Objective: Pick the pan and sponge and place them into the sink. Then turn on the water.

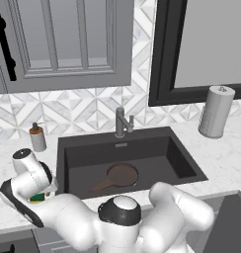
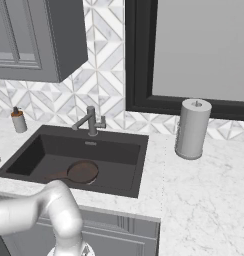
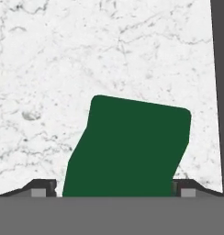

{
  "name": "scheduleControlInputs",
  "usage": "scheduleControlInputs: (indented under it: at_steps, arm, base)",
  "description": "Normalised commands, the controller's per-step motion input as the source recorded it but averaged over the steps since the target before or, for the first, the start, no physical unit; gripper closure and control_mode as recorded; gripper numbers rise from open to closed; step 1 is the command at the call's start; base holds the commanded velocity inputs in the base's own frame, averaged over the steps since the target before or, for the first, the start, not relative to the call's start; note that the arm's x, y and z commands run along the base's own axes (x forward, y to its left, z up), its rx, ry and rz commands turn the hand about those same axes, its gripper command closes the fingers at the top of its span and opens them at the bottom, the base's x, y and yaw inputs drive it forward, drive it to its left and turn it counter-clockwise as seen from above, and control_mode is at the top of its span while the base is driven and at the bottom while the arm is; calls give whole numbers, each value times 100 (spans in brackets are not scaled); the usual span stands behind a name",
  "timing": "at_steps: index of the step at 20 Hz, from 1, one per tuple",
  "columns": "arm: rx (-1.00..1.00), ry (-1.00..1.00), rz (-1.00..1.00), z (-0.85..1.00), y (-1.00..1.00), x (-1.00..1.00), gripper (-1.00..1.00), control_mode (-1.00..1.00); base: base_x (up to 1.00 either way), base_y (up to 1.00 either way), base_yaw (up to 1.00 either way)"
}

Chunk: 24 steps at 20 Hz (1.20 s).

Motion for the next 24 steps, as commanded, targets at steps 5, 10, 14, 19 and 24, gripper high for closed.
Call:
scheduleControlInputs:
  at_steps: [5, 10, 14, 19, 24]
  arm:
    - [0, -3, 0, -79, -1, 0, -100, -100]
    - [1, 0, 0, -100, -22, -2, 100, -100]
    - [5, 0, 0, -100, -34, -6, 100, -100]
    - [6, -12, 0, -95, -18, -10, 100, -100]
    - [15, -28, 0, -34, -17, -15, 100, -100]
  base:
    - [0, 0, 0]
    - [0, 0, 0]
    - [0, 0, 0]
    - [0, 0, 0]
    - [0, 0, 0]
